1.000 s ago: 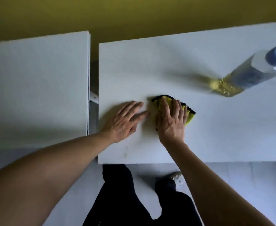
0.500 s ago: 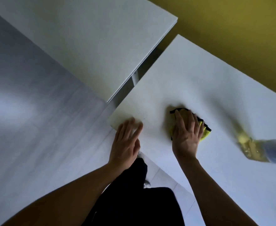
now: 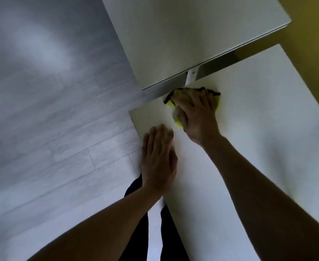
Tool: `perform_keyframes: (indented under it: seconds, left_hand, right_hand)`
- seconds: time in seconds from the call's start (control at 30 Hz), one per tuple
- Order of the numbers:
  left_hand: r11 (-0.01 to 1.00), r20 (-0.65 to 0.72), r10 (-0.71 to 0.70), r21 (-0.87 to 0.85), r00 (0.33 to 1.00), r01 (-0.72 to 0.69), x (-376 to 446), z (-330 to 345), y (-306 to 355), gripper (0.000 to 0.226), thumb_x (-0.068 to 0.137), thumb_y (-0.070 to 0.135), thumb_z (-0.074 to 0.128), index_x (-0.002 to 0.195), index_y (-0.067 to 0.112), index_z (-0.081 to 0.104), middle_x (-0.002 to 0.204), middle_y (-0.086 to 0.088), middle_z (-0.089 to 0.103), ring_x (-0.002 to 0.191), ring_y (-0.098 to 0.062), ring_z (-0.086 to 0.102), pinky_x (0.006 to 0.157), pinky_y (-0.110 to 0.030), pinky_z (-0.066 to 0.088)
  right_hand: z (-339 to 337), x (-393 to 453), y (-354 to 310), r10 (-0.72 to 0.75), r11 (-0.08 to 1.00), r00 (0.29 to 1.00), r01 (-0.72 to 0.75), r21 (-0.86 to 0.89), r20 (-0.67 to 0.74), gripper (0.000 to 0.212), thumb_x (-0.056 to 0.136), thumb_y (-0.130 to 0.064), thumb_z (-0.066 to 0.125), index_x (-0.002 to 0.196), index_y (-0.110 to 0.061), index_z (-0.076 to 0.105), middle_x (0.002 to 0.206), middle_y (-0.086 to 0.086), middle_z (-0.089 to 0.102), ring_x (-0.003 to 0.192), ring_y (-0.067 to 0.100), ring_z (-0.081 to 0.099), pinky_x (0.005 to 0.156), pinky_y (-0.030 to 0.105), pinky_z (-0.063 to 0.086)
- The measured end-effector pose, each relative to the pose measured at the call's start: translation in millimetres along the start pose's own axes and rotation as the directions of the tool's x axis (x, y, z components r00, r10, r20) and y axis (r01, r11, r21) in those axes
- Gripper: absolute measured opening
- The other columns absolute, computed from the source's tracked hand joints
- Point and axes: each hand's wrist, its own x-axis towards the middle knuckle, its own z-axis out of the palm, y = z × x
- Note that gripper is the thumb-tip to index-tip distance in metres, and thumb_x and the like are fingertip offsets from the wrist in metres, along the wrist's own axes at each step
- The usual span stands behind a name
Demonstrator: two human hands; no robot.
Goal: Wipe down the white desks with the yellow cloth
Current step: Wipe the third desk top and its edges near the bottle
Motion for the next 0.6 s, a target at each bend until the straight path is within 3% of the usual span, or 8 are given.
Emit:
perform_keyframes:
  seconds: [0.17,0.33,0.47,0.6]
  left_hand:
    - [1.000,-0.033,0.008,-0.011,0.999,-0.008,-1,6,-4,0.054,0.108,0.022,0.042,0.161,0.012,0.038,0.170,-0.014,0.027,0.161,-0.031,0.017,0.130,-0.051,0.018]
    - [1.000,-0.071,-0.009,0.007,0.997,0.009,-3,10,-6,0.058,0.107,0.026,0.044,0.162,0.017,0.028,0.167,-0.015,0.031,0.161,-0.021,0.002,0.133,-0.039,0.007]
    - [1.000,-0.047,0.023,0.014,0.999,-0.022,-3,9,-8,0.056,0.106,0.024,0.047,0.161,0.015,0.037,0.167,-0.018,0.032,0.161,-0.026,0.009,0.133,-0.041,0.008]
    - [0.999,-0.044,0.038,0.017,0.998,-0.037,-1,8,-8,0.053,0.107,0.021,0.044,0.159,0.013,0.042,0.169,-0.015,0.031,0.160,-0.032,0.018,0.131,-0.047,0.015]
  right_hand:
    - [5,49,-19,-0.241,0.970,0.963,0.237,0.048,0.122,0.034,0.102,-0.035,0.044,0.129,-0.024,0.061,0.132,0.007,0.058,0.122,0.032,0.054,0.109,0.050,0.035]
    - [21,76,-85,-0.456,0.890,0.846,0.441,0.119,0.275,0.031,0.103,-0.037,0.039,0.127,-0.030,0.058,0.118,0.007,0.056,0.105,0.031,0.056,0.094,0.044,0.038]
    - [13,87,-76,-0.469,0.883,0.818,0.445,0.150,0.334,0.038,0.105,-0.041,0.030,0.131,-0.029,0.055,0.117,0.011,0.056,0.104,0.032,0.056,0.096,0.047,0.042]
    - [-11,95,11,-0.339,0.939,0.913,0.344,0.017,0.226,0.051,0.096,-0.053,0.027,0.118,-0.026,0.064,0.110,0.012,0.063,0.101,0.036,0.061,0.089,0.044,0.045]
